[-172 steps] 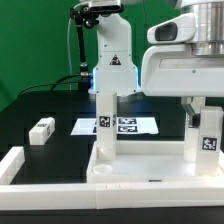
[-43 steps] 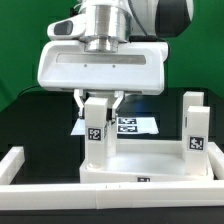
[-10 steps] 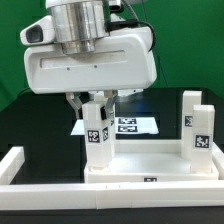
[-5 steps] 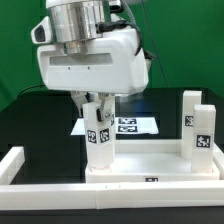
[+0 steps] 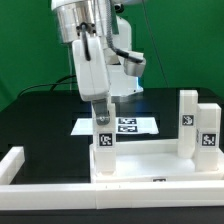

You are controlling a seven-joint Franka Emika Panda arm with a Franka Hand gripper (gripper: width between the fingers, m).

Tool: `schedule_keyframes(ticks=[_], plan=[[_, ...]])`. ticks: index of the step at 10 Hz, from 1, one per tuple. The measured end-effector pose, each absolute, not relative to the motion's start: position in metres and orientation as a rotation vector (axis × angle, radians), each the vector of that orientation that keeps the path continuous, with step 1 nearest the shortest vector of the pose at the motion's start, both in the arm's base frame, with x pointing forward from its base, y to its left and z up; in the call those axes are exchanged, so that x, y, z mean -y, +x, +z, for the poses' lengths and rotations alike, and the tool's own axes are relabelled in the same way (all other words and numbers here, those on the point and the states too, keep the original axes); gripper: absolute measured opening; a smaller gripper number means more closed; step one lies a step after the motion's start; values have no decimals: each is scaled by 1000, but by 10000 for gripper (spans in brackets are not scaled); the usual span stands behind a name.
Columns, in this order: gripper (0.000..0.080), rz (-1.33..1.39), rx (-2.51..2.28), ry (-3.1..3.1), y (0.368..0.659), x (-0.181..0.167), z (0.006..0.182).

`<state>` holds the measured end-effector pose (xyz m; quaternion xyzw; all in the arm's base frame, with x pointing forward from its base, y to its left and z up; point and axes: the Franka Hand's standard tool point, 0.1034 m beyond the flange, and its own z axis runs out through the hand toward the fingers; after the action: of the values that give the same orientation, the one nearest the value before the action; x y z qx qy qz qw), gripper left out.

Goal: Assemble desk

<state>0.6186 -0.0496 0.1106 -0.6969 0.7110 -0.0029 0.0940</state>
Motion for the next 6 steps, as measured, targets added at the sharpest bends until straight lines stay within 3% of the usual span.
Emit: schedule_keyframes(ticks=[3, 4, 5, 6], plan=[[360, -24, -1967, -2213, 619, 49, 111], [539, -39, -1751, -2386, 622, 48, 114], [625, -48, -1540, -2525, 624, 49, 118], [625, -61, -1395, -2611, 625, 48, 117]])
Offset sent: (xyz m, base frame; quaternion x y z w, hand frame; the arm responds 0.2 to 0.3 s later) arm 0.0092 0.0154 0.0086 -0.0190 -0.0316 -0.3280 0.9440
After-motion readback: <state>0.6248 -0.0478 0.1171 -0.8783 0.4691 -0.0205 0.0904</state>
